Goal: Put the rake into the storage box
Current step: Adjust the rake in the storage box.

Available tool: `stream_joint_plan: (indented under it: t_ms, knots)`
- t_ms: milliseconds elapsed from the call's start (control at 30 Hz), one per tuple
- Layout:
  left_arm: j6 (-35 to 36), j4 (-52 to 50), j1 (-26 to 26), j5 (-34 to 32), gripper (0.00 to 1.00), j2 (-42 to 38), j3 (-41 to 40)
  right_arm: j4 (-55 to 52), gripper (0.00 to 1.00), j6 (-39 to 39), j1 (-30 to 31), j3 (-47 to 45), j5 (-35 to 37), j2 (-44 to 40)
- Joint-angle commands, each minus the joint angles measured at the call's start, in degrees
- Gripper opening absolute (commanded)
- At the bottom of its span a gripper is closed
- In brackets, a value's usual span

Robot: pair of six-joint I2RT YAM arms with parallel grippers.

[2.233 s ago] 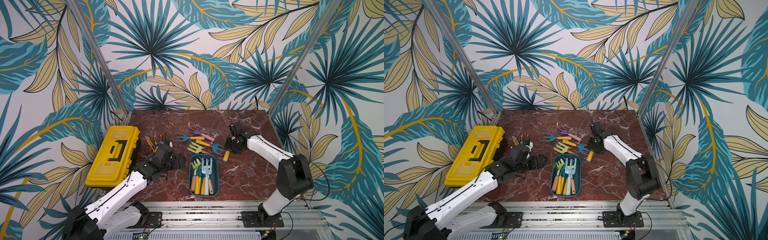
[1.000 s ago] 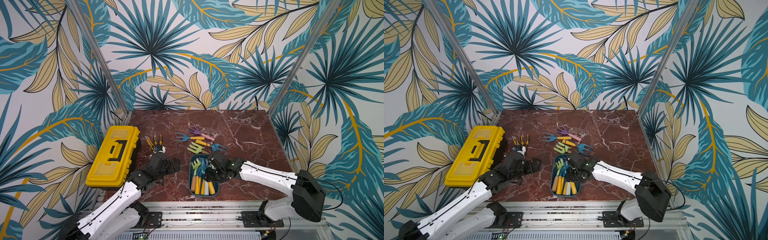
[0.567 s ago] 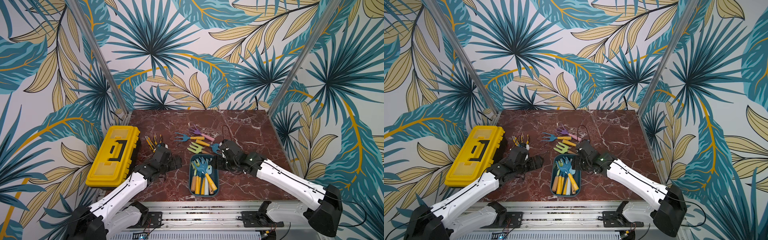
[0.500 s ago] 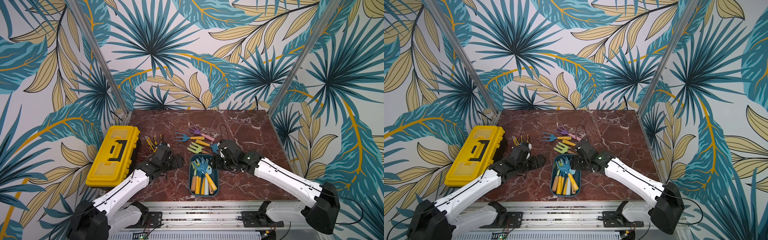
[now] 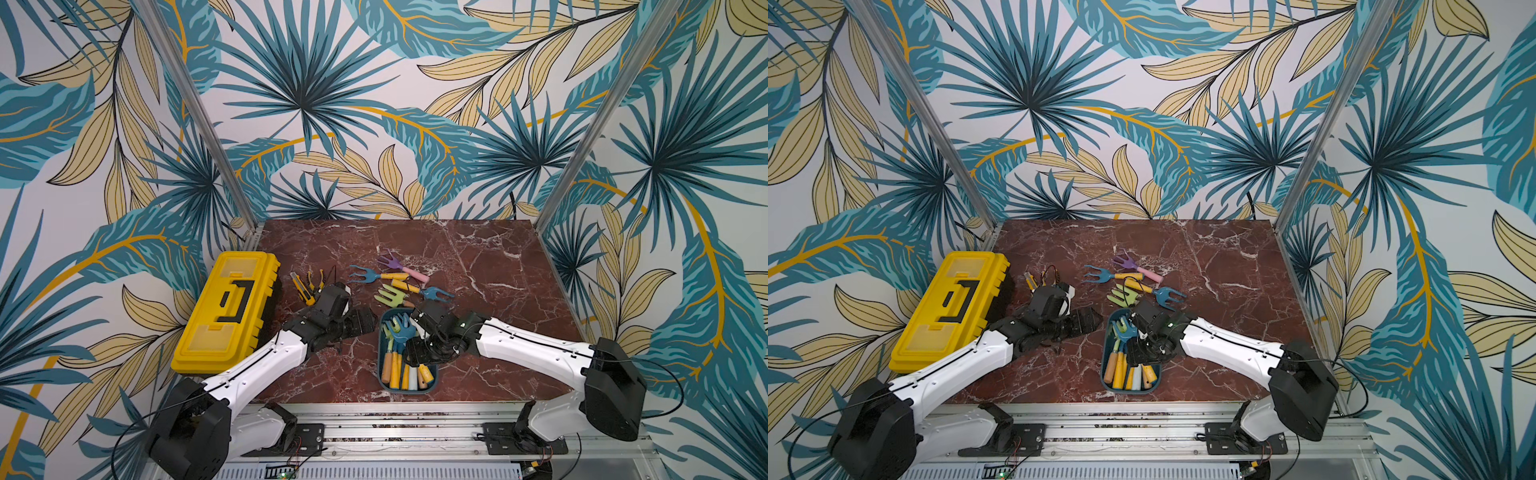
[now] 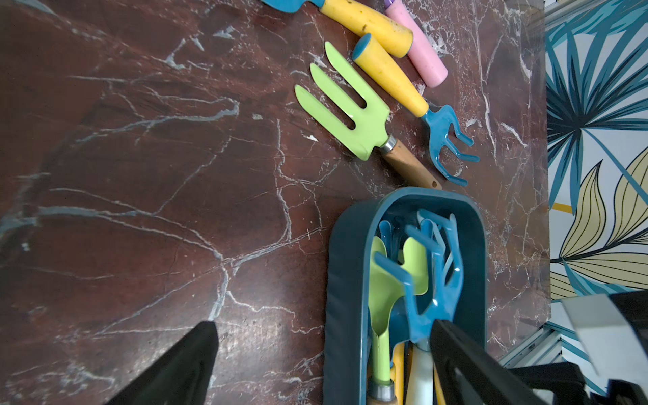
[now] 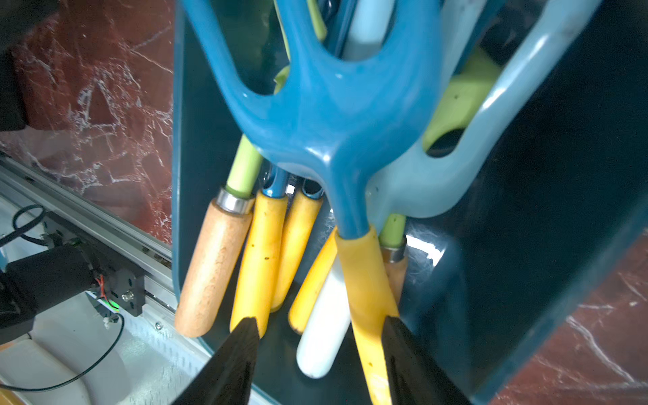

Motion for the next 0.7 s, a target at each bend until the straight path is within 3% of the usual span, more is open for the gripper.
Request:
stream_joint_plan:
  t_ms: [0, 433, 667]
  knots:
    - [0.04, 1.12, 0.25, 0.61, 1.0, -0.61, 0.46, -2.61, 0.61, -0.97, 1.68, 0.27, 1.33, 1.74]
    - [-0.16, 0.2, 0.31, -0.22, 1.0, -4.18, -1.52, -1.73, 0.54, 1.87, 3.88, 1.79, 1.37, 1.76]
    - [-0.06, 1.44, 0.3, -4.37, 1.0, -6.52, -1.97, -5.28, 0.57, 2.43, 1.01, 3.28, 12.71, -8.11]
